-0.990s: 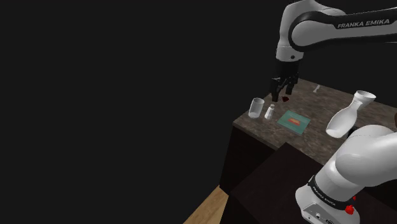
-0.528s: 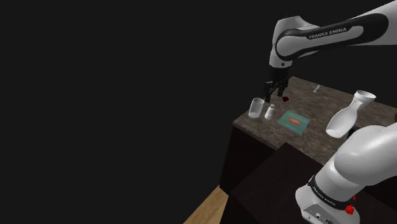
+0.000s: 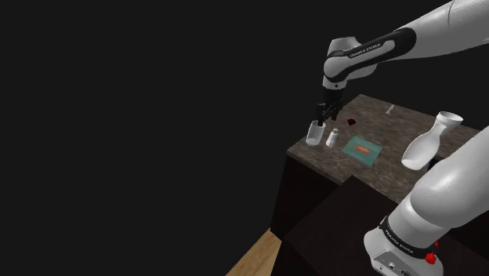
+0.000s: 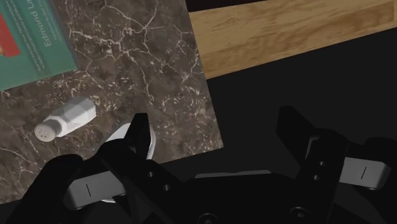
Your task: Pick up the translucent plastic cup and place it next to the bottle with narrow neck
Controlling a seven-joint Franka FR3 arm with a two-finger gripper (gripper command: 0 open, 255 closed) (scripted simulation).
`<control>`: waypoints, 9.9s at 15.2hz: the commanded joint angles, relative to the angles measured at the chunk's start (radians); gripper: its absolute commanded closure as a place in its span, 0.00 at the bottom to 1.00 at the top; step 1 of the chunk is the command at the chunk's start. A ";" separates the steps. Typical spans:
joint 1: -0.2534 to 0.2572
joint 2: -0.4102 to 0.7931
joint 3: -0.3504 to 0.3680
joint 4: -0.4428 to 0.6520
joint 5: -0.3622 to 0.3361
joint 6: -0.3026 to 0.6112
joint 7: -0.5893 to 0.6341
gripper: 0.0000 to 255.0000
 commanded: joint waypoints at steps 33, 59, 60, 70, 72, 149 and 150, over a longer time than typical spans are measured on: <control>-0.118 0.599 -0.030 0.377 0.236 0.216 -0.271 1.00; -0.099 0.453 -0.056 0.457 0.184 -0.004 -0.241 1.00; -0.099 0.447 -0.056 0.463 0.182 -0.016 -0.239 1.00; -0.094 0.400 -0.063 0.537 0.165 -0.136 -0.230 1.00; -0.094 0.392 -0.064 0.555 0.162 -0.160 -0.229 1.00; -0.443 -0.031 -0.552 0.386 -0.119 -0.302 -0.997 1.00; -0.444 -0.030 -0.554 0.373 -0.120 -0.289 -0.996 1.00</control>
